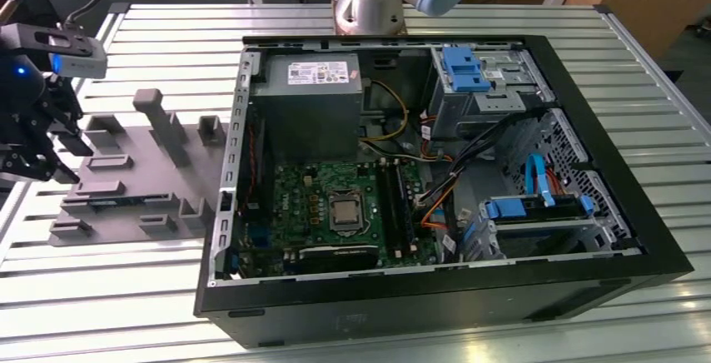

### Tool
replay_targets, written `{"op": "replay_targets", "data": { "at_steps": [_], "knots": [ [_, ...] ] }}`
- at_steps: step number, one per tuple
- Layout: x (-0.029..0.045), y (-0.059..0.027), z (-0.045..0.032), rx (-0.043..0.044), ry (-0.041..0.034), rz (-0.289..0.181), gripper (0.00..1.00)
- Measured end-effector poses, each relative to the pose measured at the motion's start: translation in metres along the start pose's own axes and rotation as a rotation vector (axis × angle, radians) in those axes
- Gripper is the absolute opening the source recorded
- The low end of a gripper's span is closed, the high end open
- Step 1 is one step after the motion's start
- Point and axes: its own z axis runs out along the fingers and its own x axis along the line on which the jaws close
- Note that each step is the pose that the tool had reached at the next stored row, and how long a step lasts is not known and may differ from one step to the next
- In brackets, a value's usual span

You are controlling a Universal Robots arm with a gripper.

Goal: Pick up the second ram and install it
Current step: 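Pick up the second ram and move it above second insertion slot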

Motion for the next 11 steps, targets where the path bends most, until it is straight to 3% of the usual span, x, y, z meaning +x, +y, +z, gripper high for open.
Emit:
{"op": "replay_targets", "data": {
  "at_steps": [11],
  "knots": [
    [0.0046, -0.0002, 0.0124, 0.0, 0.0, -0.004, 0.47]
  ]
}}
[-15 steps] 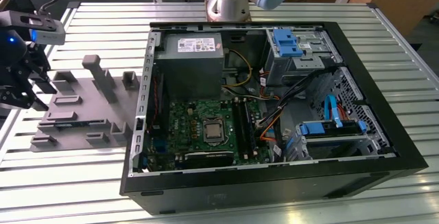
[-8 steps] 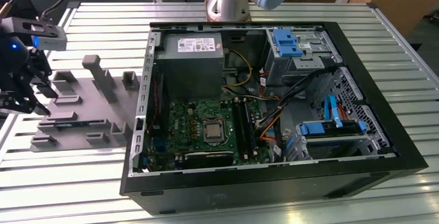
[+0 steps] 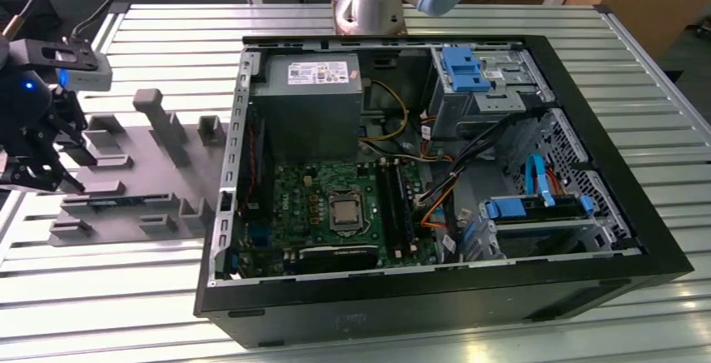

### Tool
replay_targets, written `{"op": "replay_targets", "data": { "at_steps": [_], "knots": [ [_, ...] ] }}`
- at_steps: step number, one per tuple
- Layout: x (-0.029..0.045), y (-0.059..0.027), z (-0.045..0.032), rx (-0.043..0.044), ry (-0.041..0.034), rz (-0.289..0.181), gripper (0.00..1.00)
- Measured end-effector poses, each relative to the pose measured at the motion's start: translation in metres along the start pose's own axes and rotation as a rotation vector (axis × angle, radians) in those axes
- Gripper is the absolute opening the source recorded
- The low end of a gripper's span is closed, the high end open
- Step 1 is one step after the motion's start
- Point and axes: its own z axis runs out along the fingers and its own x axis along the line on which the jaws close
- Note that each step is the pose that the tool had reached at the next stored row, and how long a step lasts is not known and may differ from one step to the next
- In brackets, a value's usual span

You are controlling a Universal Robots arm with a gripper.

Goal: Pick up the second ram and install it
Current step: 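Pick up the second ram and move it above second insertion slot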

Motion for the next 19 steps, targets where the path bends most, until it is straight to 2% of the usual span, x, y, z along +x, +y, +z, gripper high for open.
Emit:
{"op": "replay_targets", "data": {
  "at_steps": [3, 8, 19],
  "knots": [
    [0.0004, -0.0001, 0.0036, -0.0001, 0.0001, -0.004, 0.47],
    [0.0006, -0.0001, 0.0042, -0.0001, 0.0001, -0.004, 0.47],
    [0.0007, -0.0001, 0.0168, -0.0001, 0.0004, -0.016, 0.47]
  ]
}}
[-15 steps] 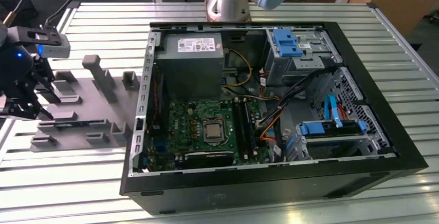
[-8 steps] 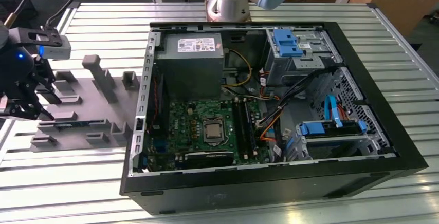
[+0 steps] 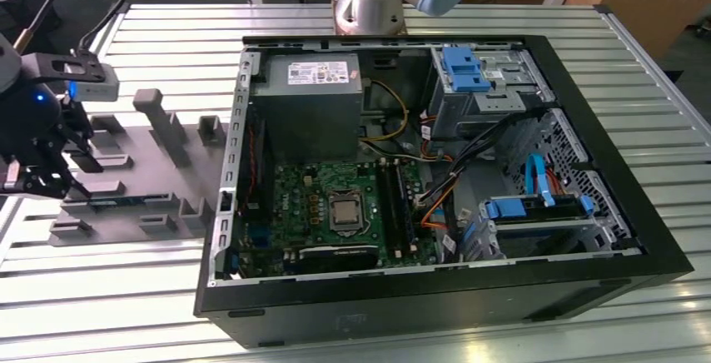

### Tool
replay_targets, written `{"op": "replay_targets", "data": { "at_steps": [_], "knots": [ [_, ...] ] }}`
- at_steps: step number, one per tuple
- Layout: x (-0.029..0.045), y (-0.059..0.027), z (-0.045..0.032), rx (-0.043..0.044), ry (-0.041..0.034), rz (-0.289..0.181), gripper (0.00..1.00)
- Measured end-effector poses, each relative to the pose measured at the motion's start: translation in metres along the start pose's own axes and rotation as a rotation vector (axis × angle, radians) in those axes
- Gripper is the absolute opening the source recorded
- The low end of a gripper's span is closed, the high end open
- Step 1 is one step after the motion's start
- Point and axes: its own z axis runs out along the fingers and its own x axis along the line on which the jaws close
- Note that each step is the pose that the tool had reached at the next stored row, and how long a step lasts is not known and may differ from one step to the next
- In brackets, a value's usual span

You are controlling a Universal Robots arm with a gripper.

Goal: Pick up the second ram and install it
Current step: 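Pick up the second ram and move it above second insertion slot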

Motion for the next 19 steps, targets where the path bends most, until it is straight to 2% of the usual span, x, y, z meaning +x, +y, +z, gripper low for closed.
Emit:
{"op": "replay_targets", "data": {
  "at_steps": [6, 9, 19],
  "knots": [
    [0.0002, 0.0, 0.0036, 0.0019, 0.0002, -0.002, 0.47],
    [0.0003, 0.0, 0.0046, 0.0077, 0.0022, -0.003, 0.47],
    [0.0006, 0.0, 0.0141, 0.0166, 0.003, -0.004, 0.47]
  ]
}}
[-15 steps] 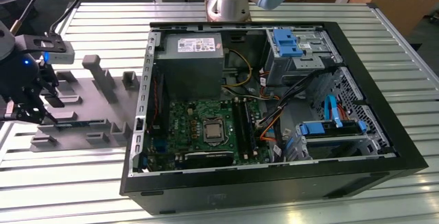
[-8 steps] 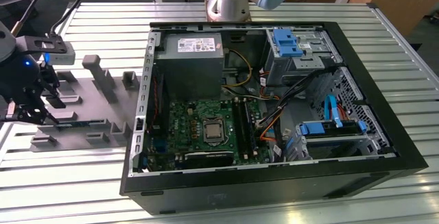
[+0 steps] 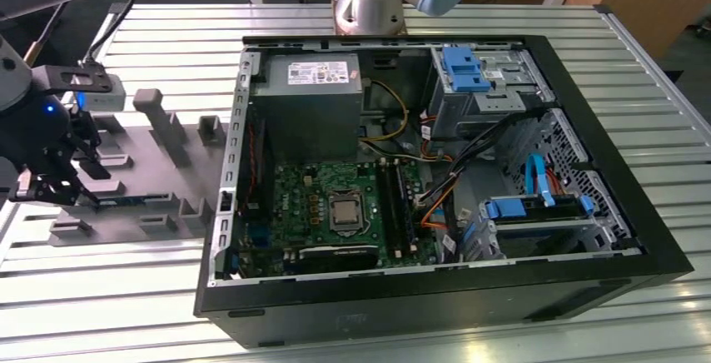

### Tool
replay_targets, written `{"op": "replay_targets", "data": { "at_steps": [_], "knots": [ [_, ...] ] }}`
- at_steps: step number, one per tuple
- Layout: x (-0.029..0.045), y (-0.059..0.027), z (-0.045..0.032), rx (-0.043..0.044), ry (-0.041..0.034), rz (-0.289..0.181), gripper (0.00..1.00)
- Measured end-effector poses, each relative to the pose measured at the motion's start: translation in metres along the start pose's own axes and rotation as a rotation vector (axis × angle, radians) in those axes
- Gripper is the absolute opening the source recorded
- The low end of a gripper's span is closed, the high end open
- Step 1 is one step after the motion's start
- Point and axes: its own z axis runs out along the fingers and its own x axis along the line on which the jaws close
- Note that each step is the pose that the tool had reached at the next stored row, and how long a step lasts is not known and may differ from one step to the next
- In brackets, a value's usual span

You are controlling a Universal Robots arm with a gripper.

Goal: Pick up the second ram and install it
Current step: 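Pick up the second ram and move it above second insertion slot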

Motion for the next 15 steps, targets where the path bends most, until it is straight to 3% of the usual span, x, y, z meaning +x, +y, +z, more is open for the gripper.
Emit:
{"op": "replay_targets", "data": {
  "at_steps": [8, 9, 15],
  "knots": [
    [0.0, 0.0001, 0.005, 0.0049, 0.0, -0.001, 0.46],
    [0.0, 0.0001, 0.0055, 0.0057, 0.0, -0.001, 0.39],
    [0.0002, 0.0002, 0.009, 0.0106, 0.0009, -0.002, 0.39]
  ]
}}
